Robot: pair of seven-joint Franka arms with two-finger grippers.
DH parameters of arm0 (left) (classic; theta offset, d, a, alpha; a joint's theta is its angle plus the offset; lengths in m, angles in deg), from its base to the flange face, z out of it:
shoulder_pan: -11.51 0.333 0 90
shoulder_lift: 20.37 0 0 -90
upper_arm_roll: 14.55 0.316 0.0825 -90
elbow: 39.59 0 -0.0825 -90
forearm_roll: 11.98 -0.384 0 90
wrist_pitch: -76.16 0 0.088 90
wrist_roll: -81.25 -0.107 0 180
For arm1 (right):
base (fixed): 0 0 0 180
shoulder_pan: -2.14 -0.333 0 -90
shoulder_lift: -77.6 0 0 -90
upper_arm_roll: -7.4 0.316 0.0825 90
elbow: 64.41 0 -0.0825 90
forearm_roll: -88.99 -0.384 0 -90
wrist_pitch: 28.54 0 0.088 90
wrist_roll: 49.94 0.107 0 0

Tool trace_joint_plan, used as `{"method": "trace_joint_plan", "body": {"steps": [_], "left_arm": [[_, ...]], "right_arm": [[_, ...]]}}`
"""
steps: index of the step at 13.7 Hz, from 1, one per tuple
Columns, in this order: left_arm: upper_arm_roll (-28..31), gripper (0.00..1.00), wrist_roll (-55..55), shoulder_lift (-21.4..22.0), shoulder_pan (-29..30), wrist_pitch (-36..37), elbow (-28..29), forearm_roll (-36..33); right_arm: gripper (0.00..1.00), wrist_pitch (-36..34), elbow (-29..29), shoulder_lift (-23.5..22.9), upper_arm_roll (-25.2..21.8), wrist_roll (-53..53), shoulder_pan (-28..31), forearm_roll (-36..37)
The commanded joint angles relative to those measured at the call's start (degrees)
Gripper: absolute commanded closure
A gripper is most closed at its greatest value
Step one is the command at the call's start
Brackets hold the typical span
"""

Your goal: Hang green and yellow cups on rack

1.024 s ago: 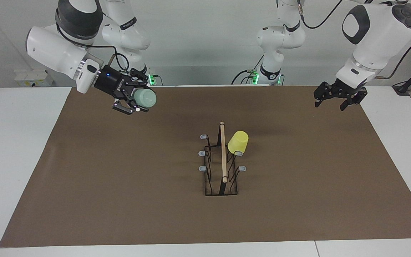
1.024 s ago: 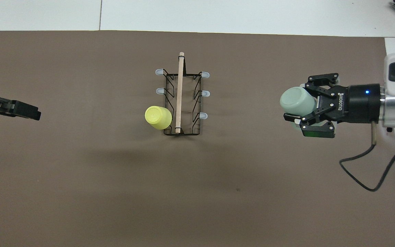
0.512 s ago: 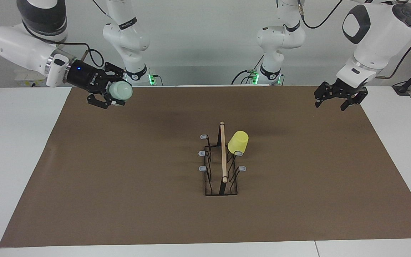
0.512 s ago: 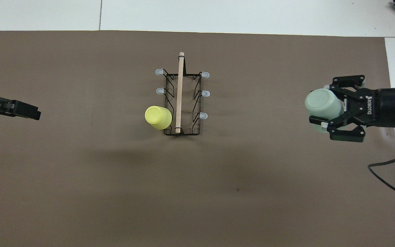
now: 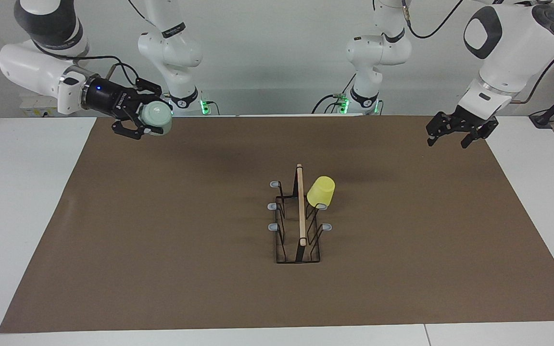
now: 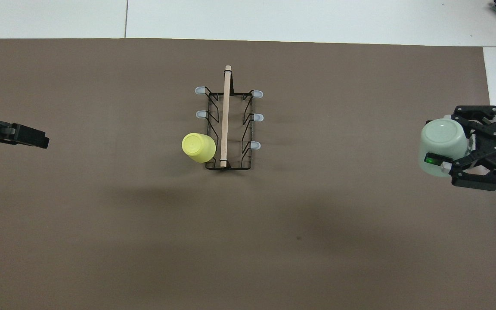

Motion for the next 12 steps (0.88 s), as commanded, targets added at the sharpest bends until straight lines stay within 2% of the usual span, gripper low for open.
{"method": "trace_joint_plan", "body": {"steps": [1, 3, 5, 7, 10, 12], "left_arm": [[0.2, 0.0, 1.7, -0.2, -0.1, 0.1, -0.7, 0.3], [0.3, 0.0, 1.9, 0.0, -0.1, 0.3, -0.4, 0.3], [0.1, 0.0, 1.9, 0.0, -0.1, 0.3, -0.3, 0.3], [0.1, 0.0, 2.0, 0.0, -0.1, 0.3, -0.3, 0.3], [0.1, 0.0, 2.0, 0.0, -0.1, 0.3, -0.3, 0.3], [0.1, 0.0, 1.9, 0.0, -0.1, 0.3, -0.3, 0.3]], "right_arm": [[1.0, 7.3, -7.8, 3.1, -0.3, -5.9, -5.4, -8.9], [1.0, 12.1, -9.4, 2.0, -0.3, -10.9, -9.0, -14.9], [1.0, 15.8, -11.4, -0.2, -0.3, -18.7, -13.9, -24.7], [1.0, 19.6, -11.6, -3.3, -0.4, -25.7, -18.9, -33.9], [1.0, 25.9, -11.8, -5.3, -0.4, -33.5, -26.5, -45.5], [1.0, 27.5, -11.7, -7.5, -0.4, -38.4, -29.5, -50.9]]}}
